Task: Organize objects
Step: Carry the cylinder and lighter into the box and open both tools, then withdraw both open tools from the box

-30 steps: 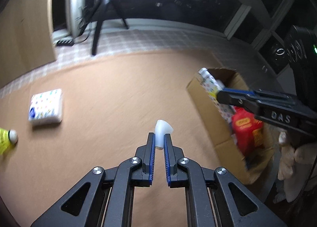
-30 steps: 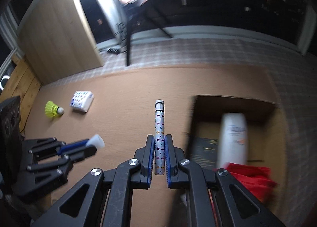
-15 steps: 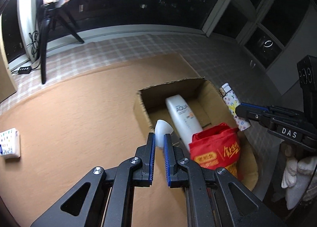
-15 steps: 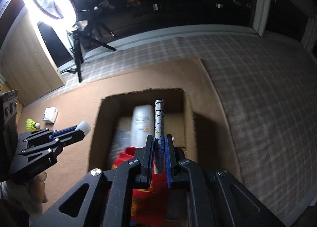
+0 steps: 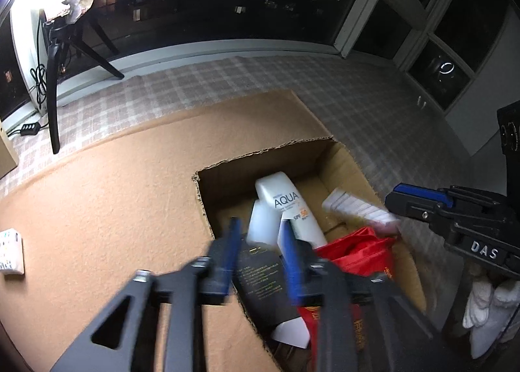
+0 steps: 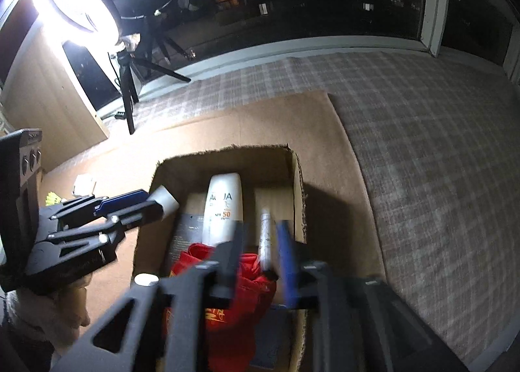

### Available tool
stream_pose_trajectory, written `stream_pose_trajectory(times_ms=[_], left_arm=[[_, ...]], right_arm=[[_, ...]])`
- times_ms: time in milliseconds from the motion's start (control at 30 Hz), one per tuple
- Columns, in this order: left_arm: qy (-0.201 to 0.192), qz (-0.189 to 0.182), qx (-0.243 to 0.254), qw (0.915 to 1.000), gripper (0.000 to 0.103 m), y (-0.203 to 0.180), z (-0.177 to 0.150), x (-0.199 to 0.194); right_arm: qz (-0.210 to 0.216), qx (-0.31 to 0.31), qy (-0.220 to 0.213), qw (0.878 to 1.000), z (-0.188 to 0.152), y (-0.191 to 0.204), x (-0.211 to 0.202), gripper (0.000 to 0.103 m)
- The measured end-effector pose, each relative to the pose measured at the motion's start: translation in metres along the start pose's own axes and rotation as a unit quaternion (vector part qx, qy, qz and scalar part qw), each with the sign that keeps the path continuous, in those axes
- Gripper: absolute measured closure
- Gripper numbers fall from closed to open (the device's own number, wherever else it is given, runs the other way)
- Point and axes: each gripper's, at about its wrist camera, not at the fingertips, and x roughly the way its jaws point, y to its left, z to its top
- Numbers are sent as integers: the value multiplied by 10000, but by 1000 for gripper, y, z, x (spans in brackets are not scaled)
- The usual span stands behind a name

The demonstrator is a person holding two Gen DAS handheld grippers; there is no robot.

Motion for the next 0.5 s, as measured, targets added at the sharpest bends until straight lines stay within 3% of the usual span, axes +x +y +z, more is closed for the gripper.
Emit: stream_pose_trajectory(times_ms=[33,67,500], left_arm=[[-32,9,-23,10000,43,1,0,-2],[-74,44,-37,10000,40,2,0,-3],[-11,281,-96,9996,40,28,-21,-27]], right_arm=[[9,6,-24,10000,1,0,-1,52],[10,37,-72,10000,1,-1,-3,49],[148,136,-7,9998,-5,15,-1,49]])
